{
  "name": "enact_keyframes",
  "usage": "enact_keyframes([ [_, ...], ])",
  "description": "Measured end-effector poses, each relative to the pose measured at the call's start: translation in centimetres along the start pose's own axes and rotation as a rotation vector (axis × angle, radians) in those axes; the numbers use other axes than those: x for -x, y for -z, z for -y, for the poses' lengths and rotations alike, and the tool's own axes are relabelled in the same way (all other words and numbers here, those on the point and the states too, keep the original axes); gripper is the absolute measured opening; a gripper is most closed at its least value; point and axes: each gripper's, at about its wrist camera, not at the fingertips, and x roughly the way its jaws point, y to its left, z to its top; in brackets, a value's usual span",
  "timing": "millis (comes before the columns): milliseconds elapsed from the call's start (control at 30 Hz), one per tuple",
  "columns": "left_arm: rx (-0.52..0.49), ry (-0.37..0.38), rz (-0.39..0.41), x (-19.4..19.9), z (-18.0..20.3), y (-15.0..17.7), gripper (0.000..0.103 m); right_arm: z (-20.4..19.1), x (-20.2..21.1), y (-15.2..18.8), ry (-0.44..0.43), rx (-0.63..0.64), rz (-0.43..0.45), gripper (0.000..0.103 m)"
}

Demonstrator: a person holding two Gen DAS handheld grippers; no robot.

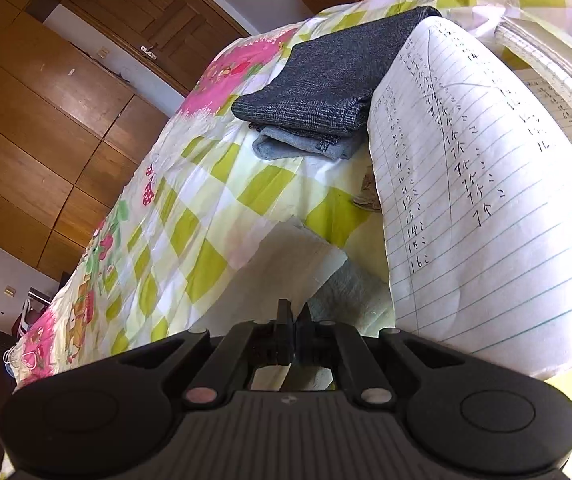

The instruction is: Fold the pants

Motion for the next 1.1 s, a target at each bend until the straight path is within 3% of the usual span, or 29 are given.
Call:
enact_keyframes([
  [67,-0.002,-0.005,-0.004,-0.1,0.1,0.0,0.050,0.2,-0.7,-0.2,0.044,0.023,0.004,0.023],
  [167,0.002,-0.005,-0.008,-0.1,0.4,0.3,0.050,0.6,-0.4,-0.4,0.023,0.011,0.004,0.026],
  [300,0.002,-0.010,-0.001,0.4,0.6,0.7,0.050,0.5,2.2,0.8,0.037,0.055,0.024,0.049],
  [500,-0.002,-0.007,0.003,1.0,1.0,1.1,0.050,0.7,2.4,3.0,0.009,0.043,-0.027,0.053],
  [733,0.008,-0.021,-0.001,1.3,0.8,1.4,0.050,0.6,-0.3,3.1,0.015,0.026,0.013,0.053],
  [900,0.037,-0.046,0.026,1.9,-0.1,1.3,0.050,1.0,-0.7,3.5,-0.029,-0.012,0.036,0.055],
  [933,0.048,-0.051,0.027,1.9,-0.3,1.3,0.050,0.8,-1.1,3.4,-0.037,-0.020,0.040,0.045],
  [967,0.056,-0.056,0.022,1.7,-0.4,1.2,0.050,0.8,-1.6,3.2,-0.042,-0.048,0.023,0.021],
  [1033,0.064,-0.069,0.016,1.6,-0.6,1.2,0.050,1.3,-1.8,2.4,-0.065,-0.144,-0.010,0.021],
  [1100,0.065,-0.075,0.031,2.2,-0.7,1.2,0.050,1.1,0.4,1.7,-0.085,-0.112,0.051,0.020],
])
